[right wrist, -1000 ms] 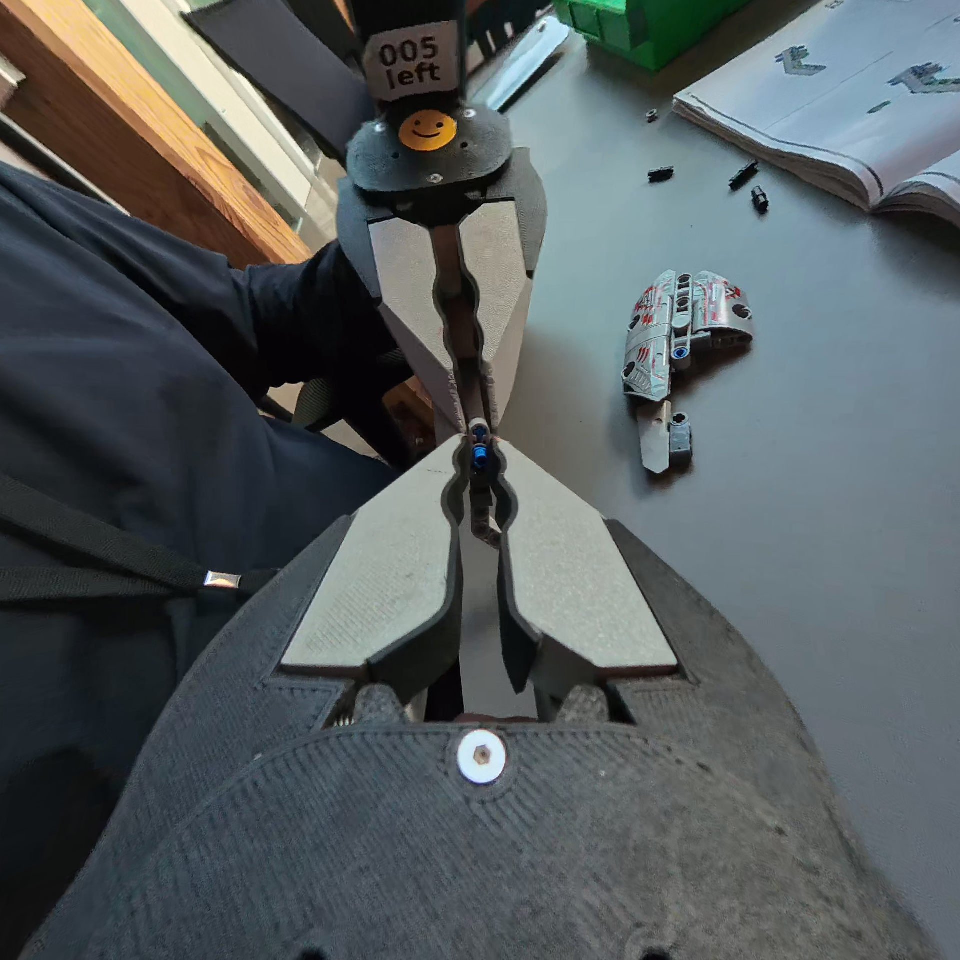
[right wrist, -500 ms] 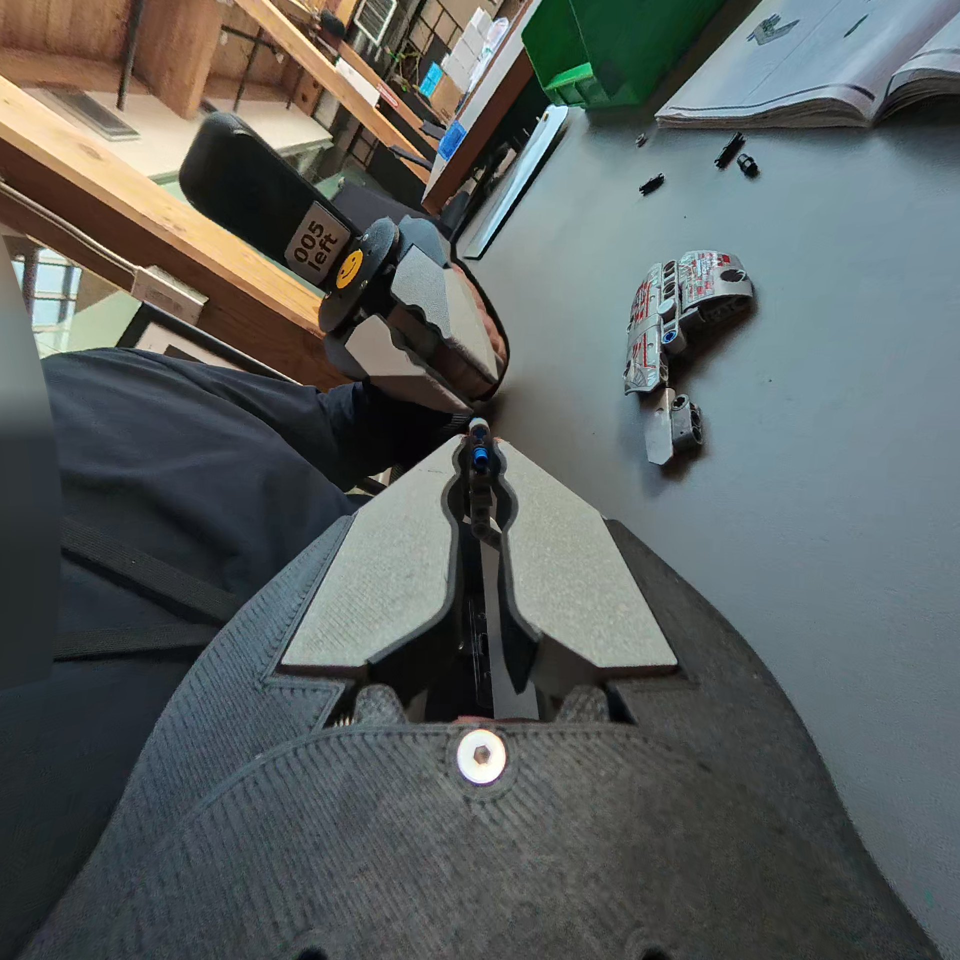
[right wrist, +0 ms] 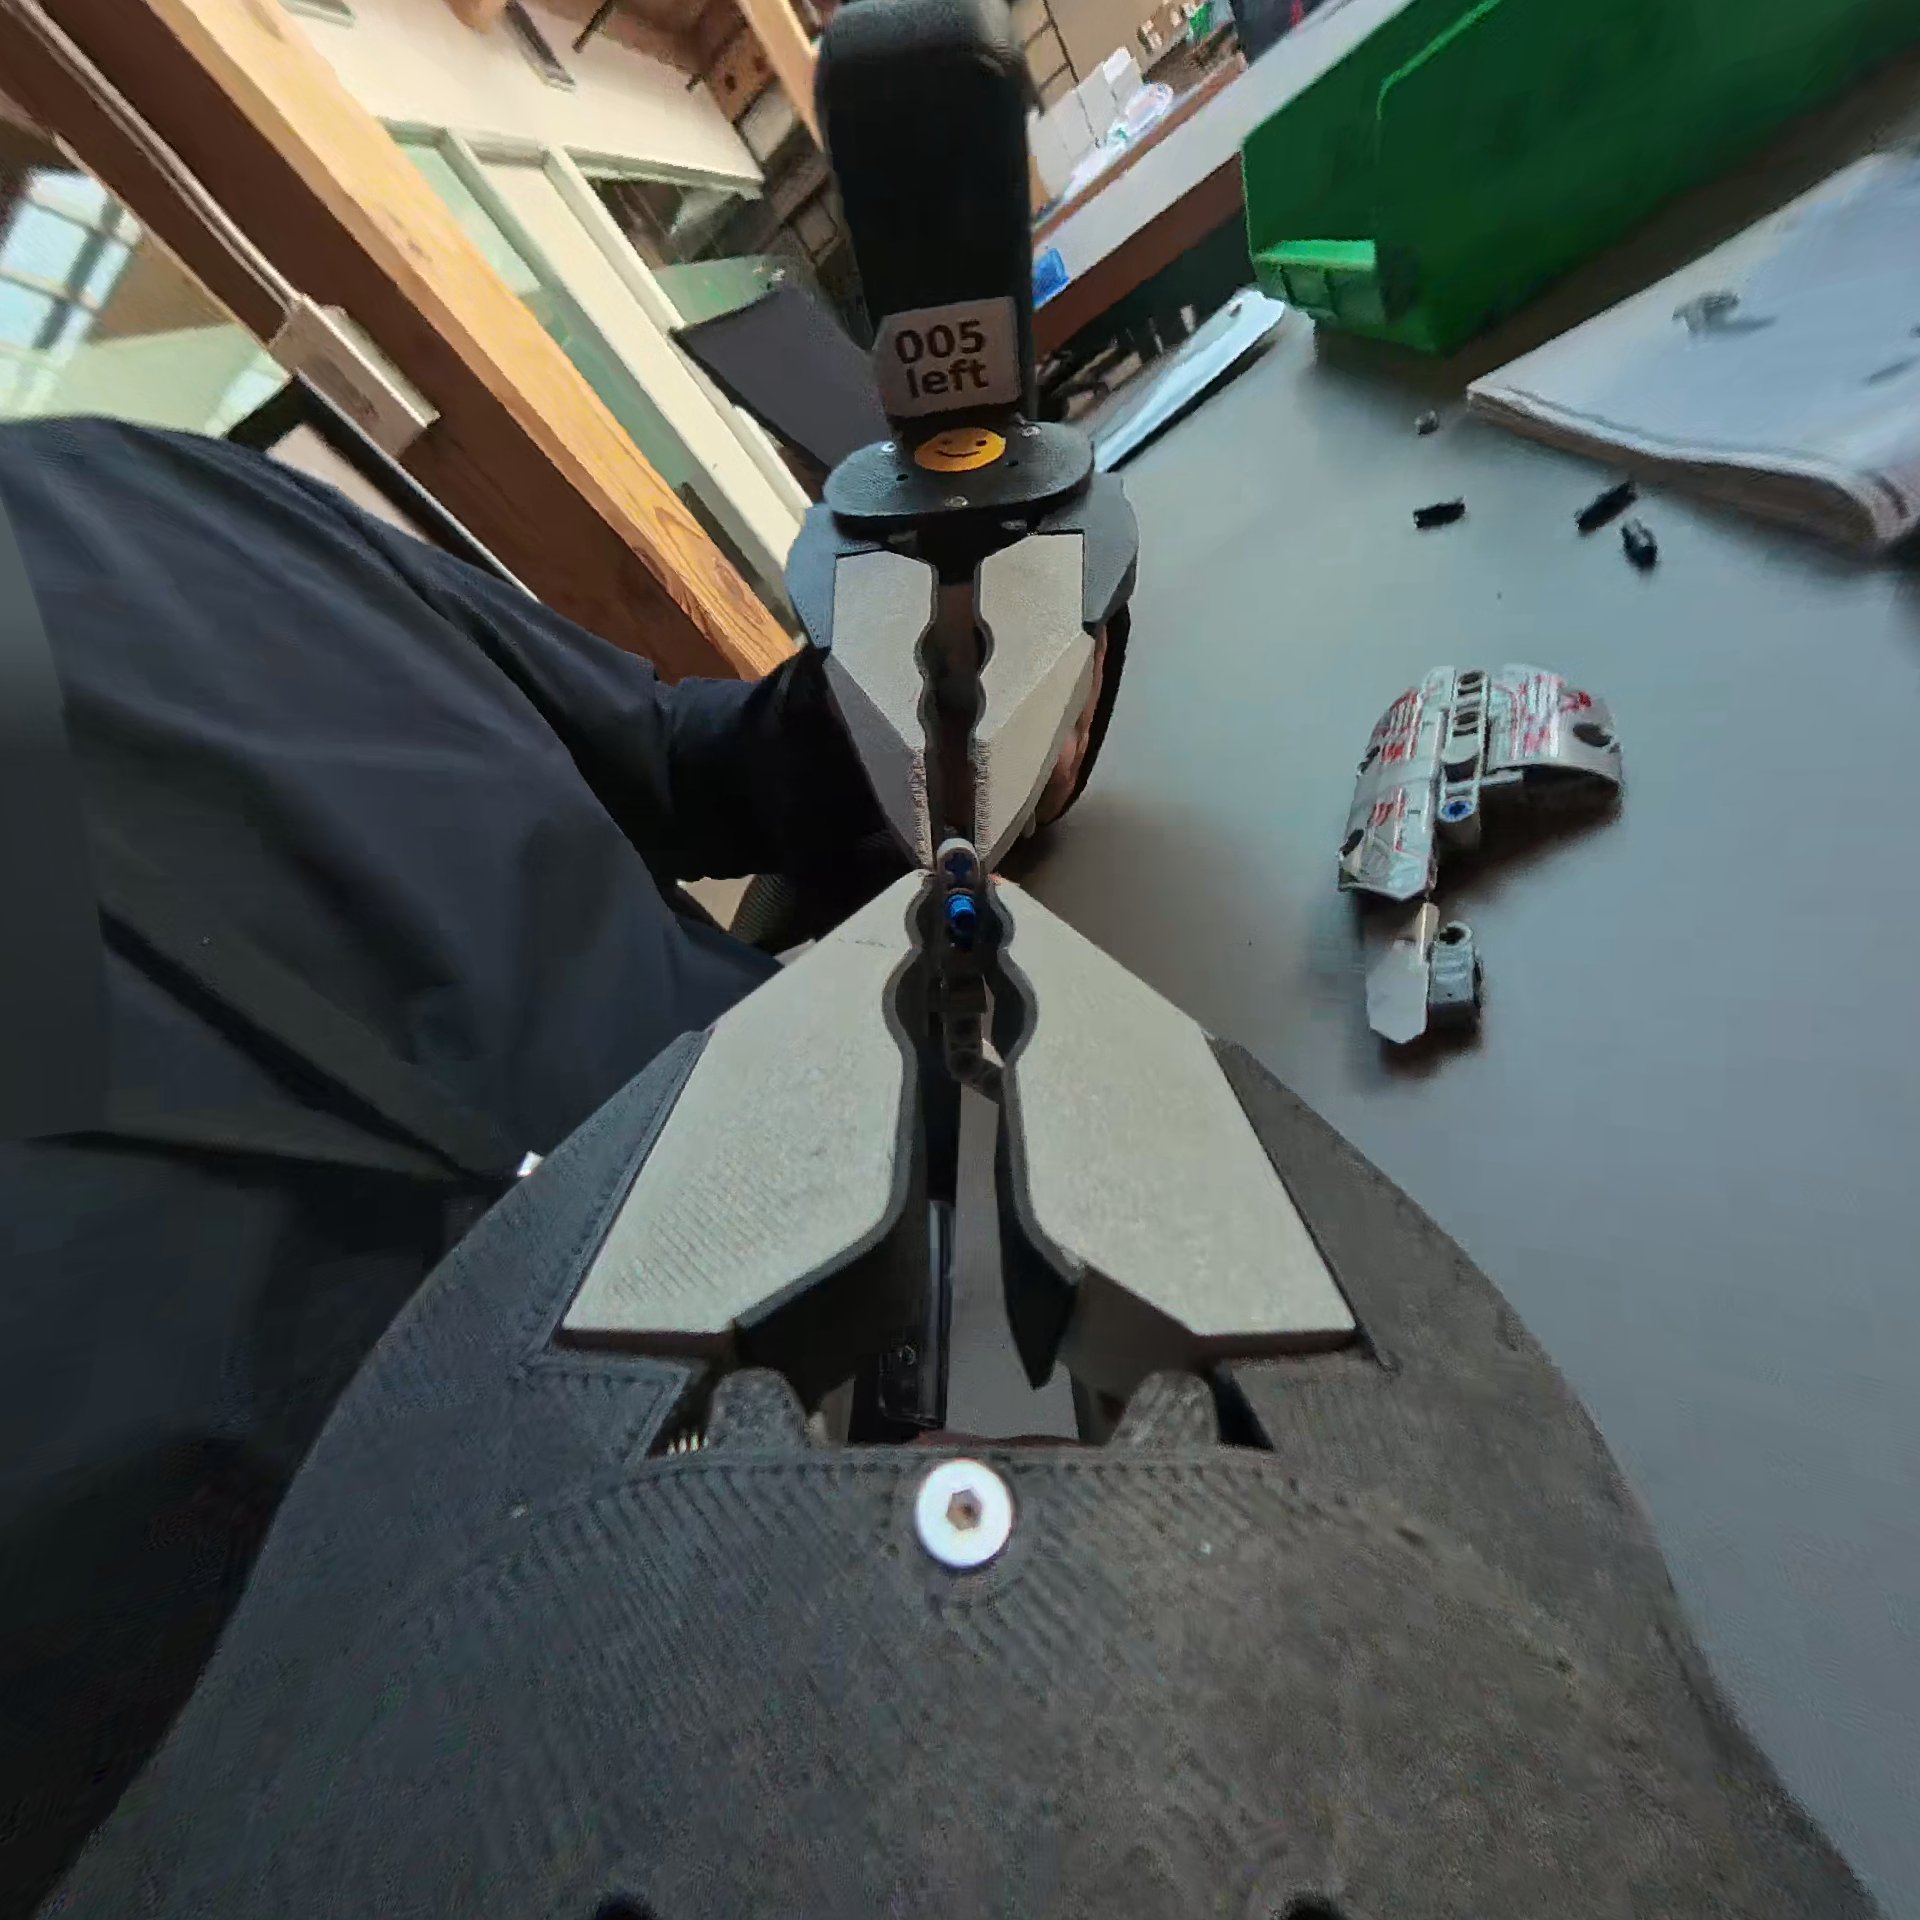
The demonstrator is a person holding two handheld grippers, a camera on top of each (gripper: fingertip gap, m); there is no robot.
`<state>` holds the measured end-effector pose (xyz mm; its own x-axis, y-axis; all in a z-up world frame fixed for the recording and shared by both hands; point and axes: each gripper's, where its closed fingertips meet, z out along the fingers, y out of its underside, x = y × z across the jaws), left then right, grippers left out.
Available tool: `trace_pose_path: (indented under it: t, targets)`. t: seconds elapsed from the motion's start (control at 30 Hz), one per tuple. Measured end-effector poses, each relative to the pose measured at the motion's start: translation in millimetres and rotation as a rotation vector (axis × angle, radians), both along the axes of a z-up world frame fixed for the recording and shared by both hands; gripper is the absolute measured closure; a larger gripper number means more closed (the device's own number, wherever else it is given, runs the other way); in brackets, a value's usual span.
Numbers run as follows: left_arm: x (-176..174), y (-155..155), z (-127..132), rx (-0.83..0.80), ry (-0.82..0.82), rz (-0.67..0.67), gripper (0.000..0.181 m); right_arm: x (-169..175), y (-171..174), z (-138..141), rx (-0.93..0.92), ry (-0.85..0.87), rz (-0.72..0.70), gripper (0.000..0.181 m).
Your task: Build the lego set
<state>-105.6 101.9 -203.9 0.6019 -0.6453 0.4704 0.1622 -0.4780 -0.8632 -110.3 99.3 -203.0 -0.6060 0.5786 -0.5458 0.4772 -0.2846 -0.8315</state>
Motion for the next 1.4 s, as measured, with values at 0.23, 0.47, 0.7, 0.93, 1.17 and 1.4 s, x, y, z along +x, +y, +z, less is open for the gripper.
trace_pose_path:
  t: [0.23,0.47,0.7,0.93,1.17,1.4]
  targets:
    - [14.8,-18.8,14.6,0.199,0.131,-0.044,0.180,18.5,-10.8,25.9,0.280,0.357,-0.054,0.177]
    - [21.1,-17.9,28.5,0.298,0.226,0.006,0.180,23.9,-15.6,29.1,0.326,0.398,-0.074,0.178]
    - [25.6,-18.4,28.6,0.305,0.243,-0.013,0.180,27.8,-17.0,28.6,0.332,0.408,-0.061,0.177]
    - [25.5,-15.8,23.9,0.307,0.325,0.008,0.177,27.1,-13.8,24.5,0.372,0.395,-0.073,0.178]
    - [23.1,-12.7,18.1,0.312,0.434,0.039,0.179,24.4,-14.4,15.5,0.424,0.372,-0.087,0.178]
    - [23.1,-14.4,15.1,0.335,0.568,0.080,0.181,24.9,-16.4,14.9,0.440,0.382,-0.090,0.177]
